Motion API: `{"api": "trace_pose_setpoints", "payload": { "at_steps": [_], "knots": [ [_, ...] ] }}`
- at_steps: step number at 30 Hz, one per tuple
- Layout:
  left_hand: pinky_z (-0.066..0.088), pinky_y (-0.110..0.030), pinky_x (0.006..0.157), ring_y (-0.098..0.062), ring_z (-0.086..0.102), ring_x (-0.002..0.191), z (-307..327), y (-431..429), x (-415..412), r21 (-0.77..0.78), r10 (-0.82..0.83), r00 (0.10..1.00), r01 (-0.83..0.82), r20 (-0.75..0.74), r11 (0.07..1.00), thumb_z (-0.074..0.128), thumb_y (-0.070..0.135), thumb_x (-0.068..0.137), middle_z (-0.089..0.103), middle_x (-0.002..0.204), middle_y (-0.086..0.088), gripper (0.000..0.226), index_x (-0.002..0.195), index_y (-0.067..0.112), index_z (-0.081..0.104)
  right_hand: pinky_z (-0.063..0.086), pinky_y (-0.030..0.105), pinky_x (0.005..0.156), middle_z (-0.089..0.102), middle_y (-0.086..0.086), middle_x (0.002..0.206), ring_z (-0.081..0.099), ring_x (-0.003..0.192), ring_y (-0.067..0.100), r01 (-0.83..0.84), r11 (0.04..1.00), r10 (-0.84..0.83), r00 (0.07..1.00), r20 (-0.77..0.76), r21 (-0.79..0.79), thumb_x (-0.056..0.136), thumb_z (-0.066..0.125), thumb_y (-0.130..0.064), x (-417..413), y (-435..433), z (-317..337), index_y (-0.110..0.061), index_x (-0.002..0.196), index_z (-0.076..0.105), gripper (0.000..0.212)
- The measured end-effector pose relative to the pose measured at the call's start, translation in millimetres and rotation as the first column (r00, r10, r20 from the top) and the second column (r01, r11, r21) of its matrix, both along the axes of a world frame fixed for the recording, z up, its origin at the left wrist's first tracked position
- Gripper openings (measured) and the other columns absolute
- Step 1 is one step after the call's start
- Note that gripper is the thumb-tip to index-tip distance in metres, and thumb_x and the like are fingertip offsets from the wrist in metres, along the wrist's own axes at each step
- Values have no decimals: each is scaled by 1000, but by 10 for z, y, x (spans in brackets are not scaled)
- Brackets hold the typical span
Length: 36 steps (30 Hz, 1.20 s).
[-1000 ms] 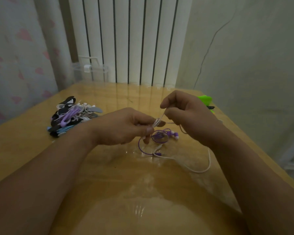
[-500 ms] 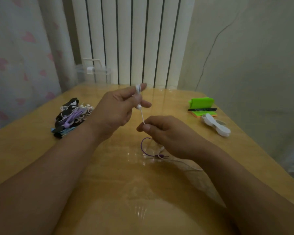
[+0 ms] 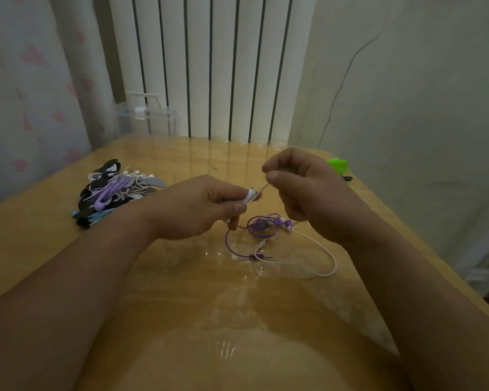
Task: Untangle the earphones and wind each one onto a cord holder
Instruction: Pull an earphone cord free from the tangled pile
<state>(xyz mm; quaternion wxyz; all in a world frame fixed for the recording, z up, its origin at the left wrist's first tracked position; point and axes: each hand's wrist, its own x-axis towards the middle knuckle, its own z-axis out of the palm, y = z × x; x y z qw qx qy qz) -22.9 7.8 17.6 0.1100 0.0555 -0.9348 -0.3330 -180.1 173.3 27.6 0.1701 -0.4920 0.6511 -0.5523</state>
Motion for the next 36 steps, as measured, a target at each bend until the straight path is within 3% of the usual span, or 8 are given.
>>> {"api": "trace_pose_setpoints", "payload": {
  "at_steps": [4, 10, 16, 17, 19, 25, 31, 36],
  "knots": [
    [41, -25, 52, -17, 45, 55, 4, 0, 38, 315, -227, 971, 191, 82, 930, 52, 23, 108, 71, 88, -2, 36, 141, 29, 64, 31, 22, 41, 53, 2, 76, 30, 50, 12, -93, 989, 122, 958, 261, -119, 104, 52, -3, -48, 44, 68, -4, 113, 59, 11],
    [30, -19, 45, -9, 36, 46, 20, 51, -37, 644, -101, 945, 287, -310, 709, 53, 26, 101, 71, 93, -5, 41, 141, 21, 63, 33, 26, 49, 62, -9, 64, 38, 50, 9, 40, 998, -43, 998, 55, 49, 107, 57, -27, 45, -69, -161, -20, 97, 71, 18],
    [45, -16, 65, 4, 41, 59, -121, -63, -91, 357, 255, 891, -115, -377, 927, 50, 23, 110, 78, 112, -1, 36, 144, 24, 60, 53, 24, 66, 72, -16, 78, 64, 86, -3, 57, 974, -8, 975, -222, 218, 108, 55, -30, 299, -201, -245, -21, 110, 77, 24],
    [49, -15, 75, 0, 25, 104, -139, -65, -100, 296, 248, 892, -137, -378, 945, 51, 22, 110, 77, 117, 3, 33, 140, 23, 63, 54, 31, 70, 72, -14, 78, 65, 86, -1, 73, 974, -21, 972, -234, 216, 107, 56, -31, 306, -198, -239, -21, 107, 78, 24],
    [52, -12, 89, 7, 65, 114, -172, -52, -112, 154, 208, 906, -161, -369, 975, 54, 20, 109, 71, 128, 16, 30, 134, 24, 68, 55, 35, 67, 70, -6, 76, 63, 69, 6, 118, 968, -56, 962, -268, 221, 105, 58, -35, 297, -174, -203, -23, 104, 77, 23],
    [44, -16, 70, 3, 61, 74, -126, -34, -72, -58, 92, 982, -103, -166, 993, 51, 31, 110, 72, 83, 15, 26, 108, 31, 76, 52, 37, 59, 69, 3, 84, 60, 64, 12, 214, 974, -186, 942, -279, 72, 98, 64, -18, 113, -99, -109, -25, 97, 70, 9],
    [41, -23, 52, -13, 46, 53, -26, 9, -5, 260, -134, 991, 125, 17, 958, 53, 25, 108, 74, 92, 17, 32, 130, 10, 70, 35, 25, 48, 61, 0, 76, 41, 53, 10, 102, 992, -98, 994, 50, -75, 97, 60, -1, -40, -17, -32, -13, 105, 67, 16],
    [28, -17, 42, -8, 35, 43, -11, 14, -31, 611, -186, 954, 295, -237, 734, 53, 23, 102, 70, 95, -11, 31, 123, 15, 74, 32, 25, 49, 58, -7, 66, 36, 52, 9, -37, 998, 44, 984, 170, -49, 105, 57, -16, 38, -80, -166, -17, 98, 72, 16]
  ]
}}
